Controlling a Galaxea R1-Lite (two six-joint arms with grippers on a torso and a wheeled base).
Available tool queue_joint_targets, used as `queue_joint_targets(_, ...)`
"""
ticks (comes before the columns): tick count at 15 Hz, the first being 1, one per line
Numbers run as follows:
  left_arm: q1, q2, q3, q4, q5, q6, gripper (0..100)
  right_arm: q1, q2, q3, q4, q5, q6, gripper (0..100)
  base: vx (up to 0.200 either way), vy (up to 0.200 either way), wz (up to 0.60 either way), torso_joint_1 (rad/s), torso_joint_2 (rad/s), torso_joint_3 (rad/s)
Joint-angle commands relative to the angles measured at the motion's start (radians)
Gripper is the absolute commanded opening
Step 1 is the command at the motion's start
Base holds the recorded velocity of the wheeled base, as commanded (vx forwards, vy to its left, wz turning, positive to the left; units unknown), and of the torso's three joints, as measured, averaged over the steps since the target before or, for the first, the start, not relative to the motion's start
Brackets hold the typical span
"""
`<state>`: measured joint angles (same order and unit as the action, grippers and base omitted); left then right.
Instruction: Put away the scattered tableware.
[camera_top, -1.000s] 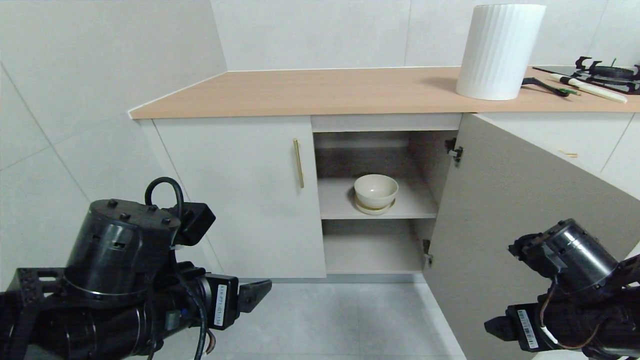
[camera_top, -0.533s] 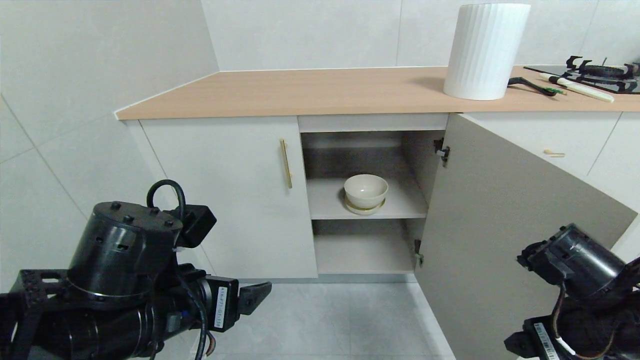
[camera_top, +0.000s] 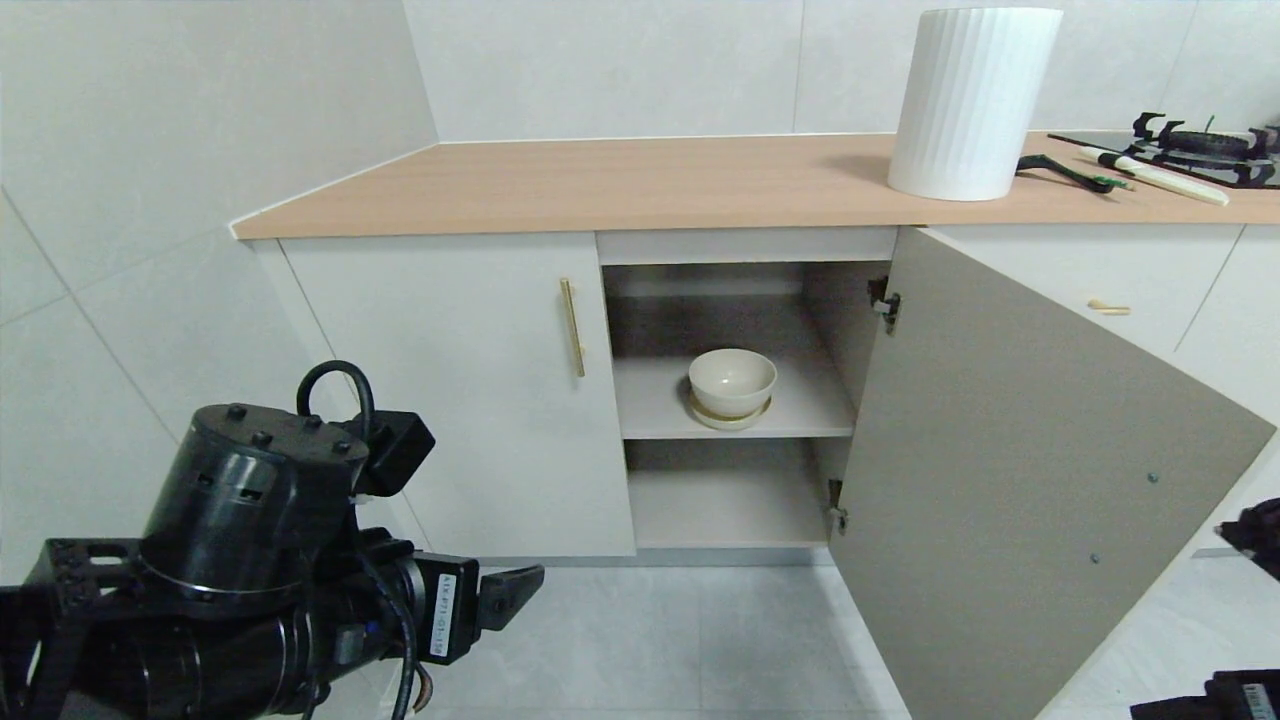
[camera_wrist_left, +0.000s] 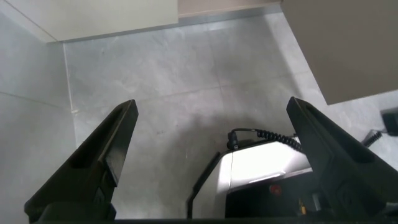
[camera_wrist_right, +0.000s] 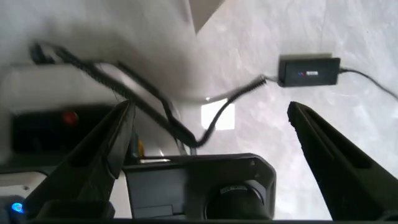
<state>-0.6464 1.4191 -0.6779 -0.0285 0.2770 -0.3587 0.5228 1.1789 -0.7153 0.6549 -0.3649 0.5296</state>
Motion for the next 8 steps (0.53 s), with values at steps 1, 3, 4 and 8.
queue_joint_targets(1,0.001,0.001,0.0,-0.001,0.001,0.0,100,-0.141,-0.154,0.014,-0.001,0.0,0.003,100,0.0,0.0,0.0,0.0,0.0,0.0)
queue_joint_targets(3,0.001,0.001,0.0,-0.001,0.001,0.0,100,-0.267,-0.156,0.011,-0.011,0.003,0.003,100,0.0,0.0,0.0,0.0,0.0,0.0)
queue_joint_targets(4,0.001,0.001,0.0,-0.001,0.001,0.0,100,-0.336,-0.15,0.01,-0.041,0.003,0.003,100,0.0,0.0,0.0,0.0,0.0,0.0)
queue_joint_targets(8,0.001,-0.005,0.0,-0.001,0.002,0.0,100,-0.52,-0.093,0.007,-0.19,-0.002,-0.01,100,0.0,0.0,0.0,0.0,0.0,0.0)
